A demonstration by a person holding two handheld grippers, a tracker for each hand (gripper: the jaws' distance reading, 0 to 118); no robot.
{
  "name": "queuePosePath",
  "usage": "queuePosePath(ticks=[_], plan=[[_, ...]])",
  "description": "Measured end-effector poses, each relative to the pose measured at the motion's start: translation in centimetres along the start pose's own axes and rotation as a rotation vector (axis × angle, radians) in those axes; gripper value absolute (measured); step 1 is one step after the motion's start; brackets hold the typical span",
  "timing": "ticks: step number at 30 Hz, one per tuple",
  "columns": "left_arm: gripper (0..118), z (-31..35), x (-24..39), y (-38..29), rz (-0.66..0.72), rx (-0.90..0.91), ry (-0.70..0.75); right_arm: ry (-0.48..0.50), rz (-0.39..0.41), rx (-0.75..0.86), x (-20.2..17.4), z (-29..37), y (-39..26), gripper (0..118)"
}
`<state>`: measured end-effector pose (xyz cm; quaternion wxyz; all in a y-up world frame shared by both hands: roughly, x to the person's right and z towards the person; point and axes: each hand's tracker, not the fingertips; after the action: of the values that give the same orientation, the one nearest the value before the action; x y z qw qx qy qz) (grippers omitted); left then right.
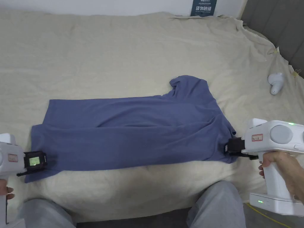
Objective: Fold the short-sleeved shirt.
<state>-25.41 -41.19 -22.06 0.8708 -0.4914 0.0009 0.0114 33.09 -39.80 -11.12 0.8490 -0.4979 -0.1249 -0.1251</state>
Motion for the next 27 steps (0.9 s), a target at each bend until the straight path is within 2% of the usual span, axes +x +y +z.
queuePosePath(ticks=[1,2,4,6,8,11,14,15,18,21,22,23,24,25,26,27], plan=[[115,0.8,-0.5,0.4,0.011,0.041,0.022,-0.028,0.043,0.011,0.1,0.7,0.4,80],[118,1.8,-1.1,1.1,0.019,0.086,0.025,-0.06,0.068,0.043,0.0,1.8,0.9,92],[118,3.4,-1.8,2.9,0.035,0.134,0.037,-0.114,0.102,0.129,0.0,3.8,2.0,94],[118,5.1,-1.7,4.6,0.035,0.213,0.059,-0.138,0.099,0.228,-0.2,6.0,3.3,94],[118,7.0,-1.0,6.1,0.037,0.314,0.043,-0.116,0.067,0.345,-0.8,8.1,4.3,94],[118,8.5,0.9,7.4,0.061,0.47,-0.001,-0.044,0.079,0.558,-2.5,10.8,4.6,94],[116,9.5,4.3,6.8,0.021,0.645,-0.007,-0.042,0.067,0.665,-4.5,11.8,4.1,94],[113,9.6,5.2,6.6,0.012,0.671,-0.017,-0.03,0.068,0.701,-5.0,11.8,3.8,95],[92,9.6,7.9,5.3,-0.024,0.719,-0.061,-0.011,0.08,0.779,-6.5,11.6,2.5,95],[85,8.9,9.9,4.2,-0.074,0.72,-0.083,0.007,0.077,0.813,-7.6,11.2,1.2,94],[76,8.7,10.4,3.8,-0.086,0.72,-0.083,0.017,0.071,0.816,-7.8,11.0,1.0,93],[66,8.5,10.9,3.5,-0.102,0.713,-0.085,0.033,0.063,0.816,-7.9,10.8,0.7,86],[51,8.3,11.1,3.2,-0.11,0.708,-0.092,0.046,0.054,0.812,-8.3,10.9,0.5,70],[29,8.1,11.3,2.9,-0.11,0.706,-0.095,0.072,0.045,0.797,-8.4,10.7,0.3,38],[15,7.9,11.4,2.7,-0.109,0.7,-0.097,0.077,0.045,0.793,-8.6,10.5,0.2,12],[5,7.8,11.5,2.6,-0.11,0.693,-0.1,0.074,0.043,0.789,-8.8,10.4,0.2,0]])
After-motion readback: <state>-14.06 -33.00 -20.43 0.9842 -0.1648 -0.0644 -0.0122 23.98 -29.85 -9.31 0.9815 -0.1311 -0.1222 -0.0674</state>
